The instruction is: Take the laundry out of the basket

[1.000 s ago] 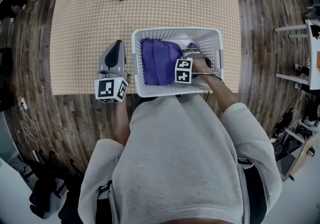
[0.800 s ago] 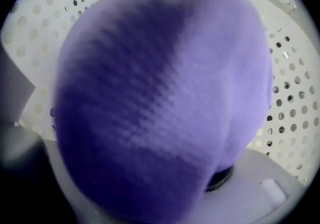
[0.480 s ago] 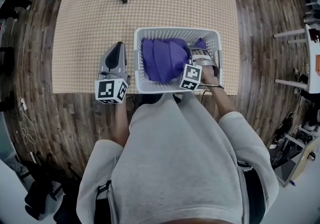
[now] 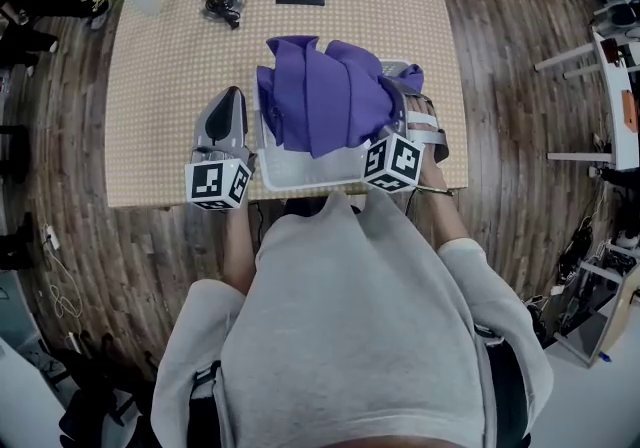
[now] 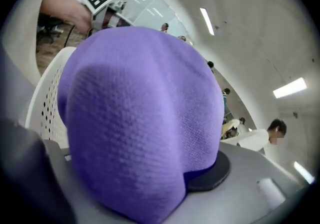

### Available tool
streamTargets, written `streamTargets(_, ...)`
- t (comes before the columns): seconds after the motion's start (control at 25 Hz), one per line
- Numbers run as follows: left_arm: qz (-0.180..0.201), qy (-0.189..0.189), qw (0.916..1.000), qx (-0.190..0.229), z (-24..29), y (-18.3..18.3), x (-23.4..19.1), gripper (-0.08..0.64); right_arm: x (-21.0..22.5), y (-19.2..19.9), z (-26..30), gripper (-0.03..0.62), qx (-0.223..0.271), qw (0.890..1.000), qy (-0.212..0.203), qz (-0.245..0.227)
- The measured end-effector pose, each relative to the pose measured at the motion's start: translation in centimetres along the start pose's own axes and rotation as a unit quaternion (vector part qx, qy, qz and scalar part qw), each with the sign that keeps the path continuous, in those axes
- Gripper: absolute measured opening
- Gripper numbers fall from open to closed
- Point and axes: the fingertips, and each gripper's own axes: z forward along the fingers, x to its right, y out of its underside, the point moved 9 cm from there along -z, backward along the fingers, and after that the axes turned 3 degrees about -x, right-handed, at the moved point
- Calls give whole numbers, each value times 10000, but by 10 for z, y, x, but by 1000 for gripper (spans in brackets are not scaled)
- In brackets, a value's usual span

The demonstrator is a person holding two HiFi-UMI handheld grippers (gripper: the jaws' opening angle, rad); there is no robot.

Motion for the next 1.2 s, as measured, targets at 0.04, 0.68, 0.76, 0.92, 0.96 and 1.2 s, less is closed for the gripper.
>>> streamTargets(0.04,29,-3,10000,23,0,-3,1,11,2,2,-2,318,106,9991,-4,415)
streamTargets(0.68,493,-240,9980,314,-38,-28,38,11,13,5,-45,311,3371,8129,-1679,4443)
streamTargets(0.76,519,-287,9979,247,-46,-25,47,11,2,10,-46,311,3369,8091,-1853,4445)
streamTargets(0.92,531,-436,9976,33,-50,-26,57,11,-1,10,-44,313,3446,7957,-2151,4492)
streamTargets(0.96,535,-473,9974,-4,-52,-26,59,11,1,10,-44,313,3475,7940,-2189,4482)
streamTargets(1.2,543,-586,9968,-42,-63,-24,60,11,4,4,-47,313,3635,7876,-2217,4454)
